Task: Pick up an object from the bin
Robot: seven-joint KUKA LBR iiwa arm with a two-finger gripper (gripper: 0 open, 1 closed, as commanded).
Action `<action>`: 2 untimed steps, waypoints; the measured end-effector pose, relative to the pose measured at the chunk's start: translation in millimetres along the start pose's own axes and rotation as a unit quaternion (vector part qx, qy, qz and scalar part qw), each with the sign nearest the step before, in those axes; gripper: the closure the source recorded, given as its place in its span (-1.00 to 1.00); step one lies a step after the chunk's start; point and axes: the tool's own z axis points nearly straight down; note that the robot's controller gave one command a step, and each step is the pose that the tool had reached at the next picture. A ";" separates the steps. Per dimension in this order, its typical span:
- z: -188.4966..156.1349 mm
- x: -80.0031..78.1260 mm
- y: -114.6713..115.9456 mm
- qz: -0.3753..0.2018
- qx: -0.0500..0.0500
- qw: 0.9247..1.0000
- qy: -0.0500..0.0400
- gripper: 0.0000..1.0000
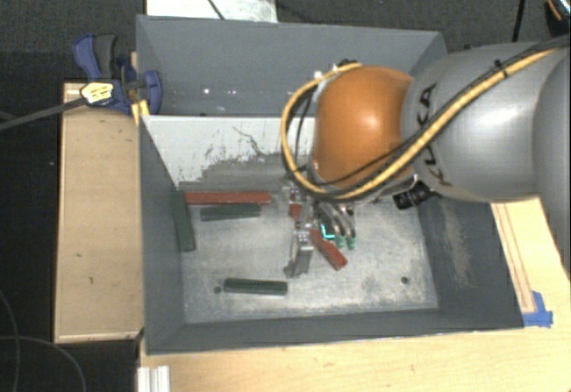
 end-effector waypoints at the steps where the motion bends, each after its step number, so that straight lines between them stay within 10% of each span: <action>1: 101.6 38.4 55.9 -0.145 0.000 0.989 -0.004 -1.00; 2: 100.6 38.3 55.1 -0.141 -0.001 0.990 -0.004 1.00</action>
Offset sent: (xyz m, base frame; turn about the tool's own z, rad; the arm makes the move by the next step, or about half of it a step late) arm -0.0397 0.0547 -0.1007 -0.2910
